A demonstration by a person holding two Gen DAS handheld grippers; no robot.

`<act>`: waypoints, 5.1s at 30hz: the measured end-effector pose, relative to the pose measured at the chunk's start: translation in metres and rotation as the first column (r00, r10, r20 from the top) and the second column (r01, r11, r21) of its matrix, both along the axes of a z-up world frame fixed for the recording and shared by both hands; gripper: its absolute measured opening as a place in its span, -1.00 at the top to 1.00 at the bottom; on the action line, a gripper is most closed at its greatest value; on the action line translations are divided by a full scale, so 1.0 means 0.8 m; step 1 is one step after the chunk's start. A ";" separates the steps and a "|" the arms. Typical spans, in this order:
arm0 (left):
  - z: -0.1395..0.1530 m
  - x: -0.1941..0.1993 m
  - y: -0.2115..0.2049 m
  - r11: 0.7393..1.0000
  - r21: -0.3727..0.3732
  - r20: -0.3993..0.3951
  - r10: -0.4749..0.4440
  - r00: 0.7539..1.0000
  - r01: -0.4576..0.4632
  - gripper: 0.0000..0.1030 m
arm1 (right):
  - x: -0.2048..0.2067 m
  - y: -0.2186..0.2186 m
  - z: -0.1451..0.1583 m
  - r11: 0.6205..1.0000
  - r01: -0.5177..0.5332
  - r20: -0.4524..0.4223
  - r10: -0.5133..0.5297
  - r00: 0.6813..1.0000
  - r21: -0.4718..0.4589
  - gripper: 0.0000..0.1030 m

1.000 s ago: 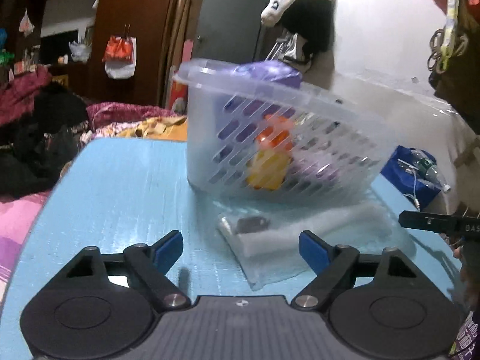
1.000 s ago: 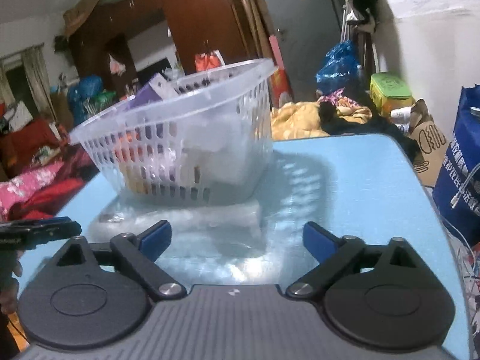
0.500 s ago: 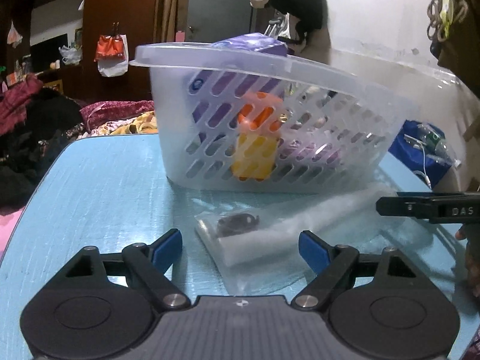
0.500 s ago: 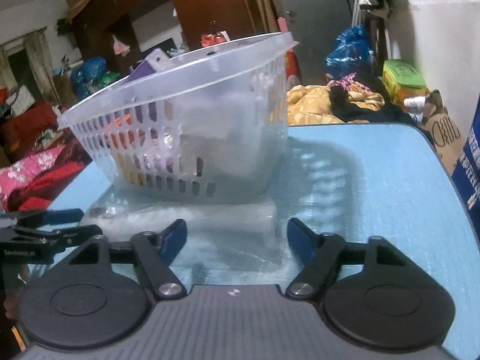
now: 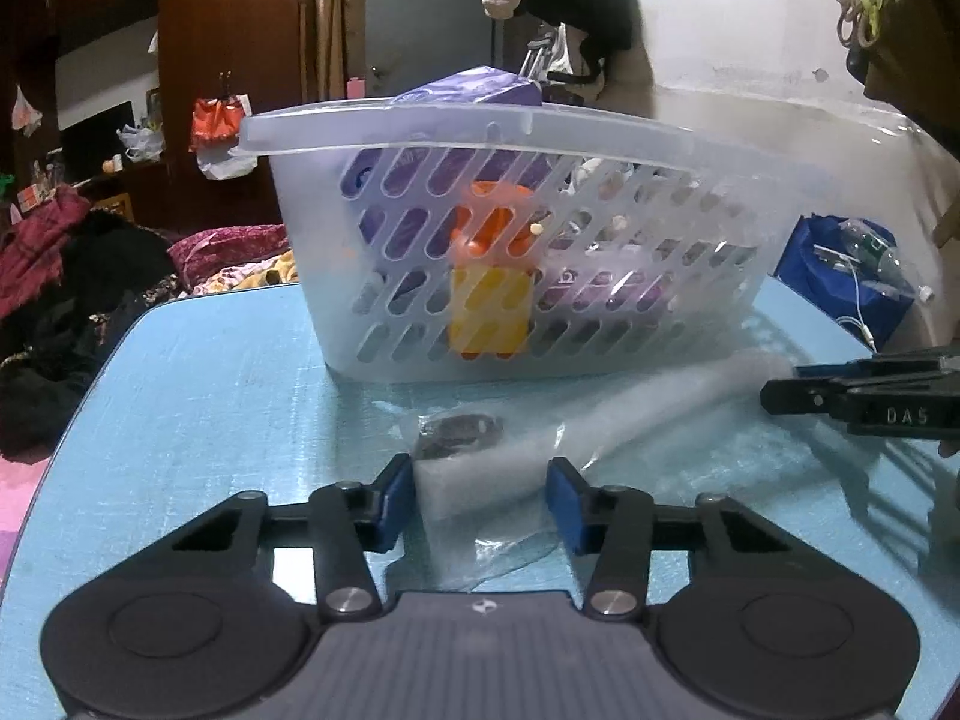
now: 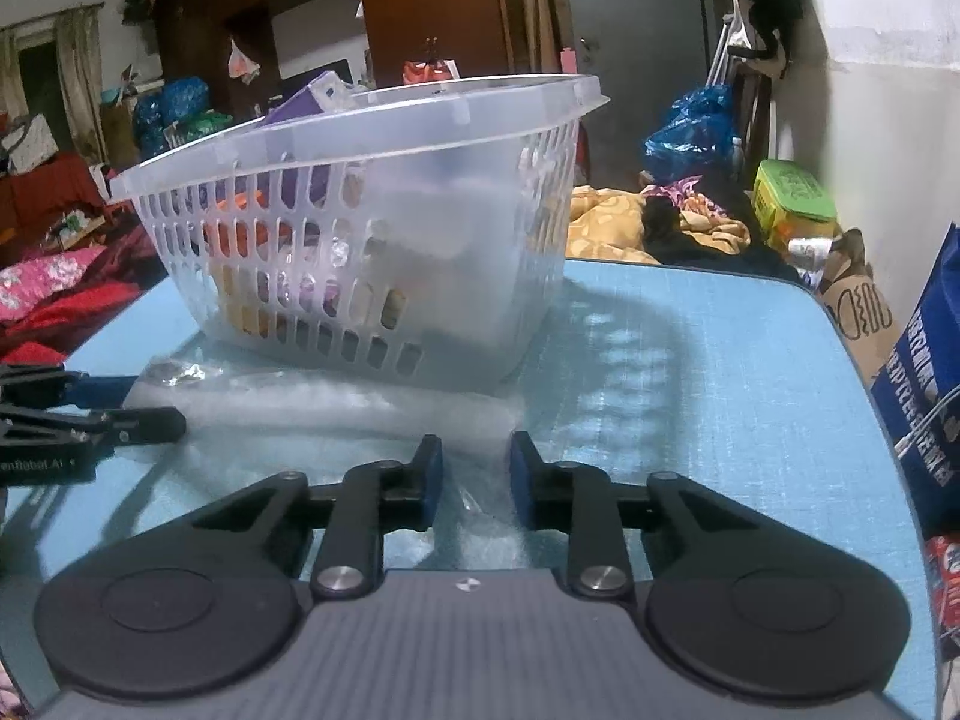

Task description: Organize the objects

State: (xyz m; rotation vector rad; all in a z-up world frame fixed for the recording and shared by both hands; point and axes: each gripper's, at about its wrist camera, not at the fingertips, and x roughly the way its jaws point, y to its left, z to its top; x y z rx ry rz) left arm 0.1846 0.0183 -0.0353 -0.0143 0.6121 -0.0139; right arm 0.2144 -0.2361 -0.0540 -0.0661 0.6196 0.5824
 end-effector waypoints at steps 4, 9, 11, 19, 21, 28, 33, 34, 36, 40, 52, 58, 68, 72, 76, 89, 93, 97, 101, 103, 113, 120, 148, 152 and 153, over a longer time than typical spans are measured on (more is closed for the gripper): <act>0.000 -0.003 0.011 0.998 -0.062 0.013 0.004 1.000 -0.004 0.27 | -0.002 0.000 0.000 1.000 0.000 0.003 0.000 1.000 -0.003 0.57; 0.002 -0.012 0.018 0.996 -0.084 0.048 -0.002 0.999 0.006 0.37 | -0.007 -0.002 0.001 1.000 -0.010 0.008 0.010 1.000 0.004 0.71; 0.002 -0.016 0.019 0.996 -0.085 0.064 -0.002 0.998 0.007 0.40 | -0.012 -0.004 0.002 1.000 -0.016 0.017 0.016 1.000 0.011 0.73; 0.010 -0.032 0.022 0.997 -0.077 0.119 -0.014 0.993 0.023 0.49 | -0.030 -0.004 0.008 0.999 -0.020 0.062 0.018 0.998 0.035 0.76; 0.016 -0.041 0.021 0.997 -0.068 0.146 -0.017 0.989 0.028 0.50 | -0.040 -0.002 0.012 0.999 -0.018 0.087 0.015 0.996 0.035 0.76; 0.042 -0.081 0.018 0.998 -0.051 0.252 -0.030 0.967 0.045 0.51 | -0.074 -0.005 0.036 0.998 -0.029 0.163 0.019 0.986 0.060 0.76; 0.083 -0.119 0.015 0.998 -0.035 0.375 -0.044 0.926 0.061 0.52 | -0.112 -0.010 0.075 0.994 -0.049 0.262 0.023 0.965 0.096 0.76; 0.092 -0.123 0.014 0.998 -0.027 0.398 -0.047 0.916 0.063 0.52 | -0.117 -0.011 0.085 0.993 -0.053 0.282 0.022 0.959 0.103 0.76; 0.113 -0.127 0.011 0.998 -0.005 0.434 -0.060 0.899 0.069 0.52 | -0.122 -0.013 0.105 0.992 -0.053 0.321 0.013 0.947 0.116 0.76; 0.154 -0.115 0.003 0.997 0.046 0.486 -0.072 0.871 0.057 0.52 | -0.119 -0.007 0.144 0.991 -0.047 0.375 -0.005 0.927 0.129 0.76; 0.196 0.011 0.005 0.995 0.097 0.429 -0.058 0.901 0.018 0.52 | -0.019 0.030 0.177 0.995 0.008 0.418 -0.050 0.907 0.101 0.76; 0.161 0.047 0.021 0.996 0.093 0.362 -0.046 0.931 0.013 0.53 | 0.021 0.044 0.141 0.997 0.016 0.347 -0.040 0.937 0.071 0.76; 0.135 0.052 0.035 0.991 0.122 0.301 -0.081 0.950 0.046 0.43 | 0.019 0.043 0.118 1.000 0.010 0.269 -0.014 0.963 0.015 0.69; 0.129 0.047 0.026 0.983 0.182 0.327 -0.049 0.944 -0.012 -0.42 | 0.011 0.048 0.115 0.997 0.081 0.333 -0.076 0.940 -0.001 -0.31; 0.134 0.034 0.021 0.982 0.186 0.361 -0.058 0.931 -0.011 -0.73 | 0.005 0.040 0.120 0.997 0.071 0.323 -0.081 0.943 0.044 -0.63; 0.139 0.013 0.025 0.992 0.125 0.343 -0.067 0.937 0.025 -0.92 | -0.005 0.028 0.132 0.992 0.034 0.325 -0.072 0.943 0.121 -1.00; 0.135 0.007 0.024 0.992 0.125 0.341 -0.047 0.939 0.004 -0.92 | -0.010 0.030 0.129 0.992 0.017 0.311 -0.056 0.949 0.126 -1.00; 0.135 -0.005 0.019 0.989 0.145 0.340 -0.038 0.940 -0.012 -0.92 | -0.018 0.030 0.128 0.994 0.014 0.312 -0.046 0.949 0.106 -1.00; 0.136 -0.025 0.011 0.988 0.155 0.344 -0.046 0.938 -0.008 -0.92 | -0.031 0.028 0.126 0.995 0.006 0.290 -0.034 0.957 0.097 -1.00; 0.139 -0.039 0.006 0.988 0.157 0.350 -0.057 0.935 0.001 -0.92 | -0.040 0.023 0.125 0.994 0.012 0.292 -0.042 0.955 0.105 -1.00; 0.148 -0.115 -0.018 0.988 0.152 0.362 -0.069 0.929 0.014 -0.92 | -0.105 0.009 0.128 0.988 0.127 0.285 -0.147 0.947 0.087 -1.00; 0.143 -0.164 -0.016 0.994 0.107 0.384 -0.039 0.922 -0.002 -0.92 | -0.151 -0.013 0.122 0.977 0.109 0.295 -0.160 0.942 0.180 -1.00; 0.130 -0.153 -0.019 0.998 0.070 0.307 -0.021 0.951 -0.001 -0.92 | -0.149 -0.001 0.104 0.986 0.081 0.274 -0.119 0.954 0.146 -1.00; 0.130 -0.154 -0.020 0.997 0.074 0.309 -0.025 0.951 0.002 -0.92 | -0.150 0.000 0.106 0.986 0.082 0.278 -0.119 0.953 0.143 -1.00; 0.130 -0.155 -0.022 0.997 0.075 0.309 -0.027 0.951 0.004 -0.92 | -0.150 0.000 0.106 0.986 0.082 0.279 -0.120 0.953 0.142 -1.00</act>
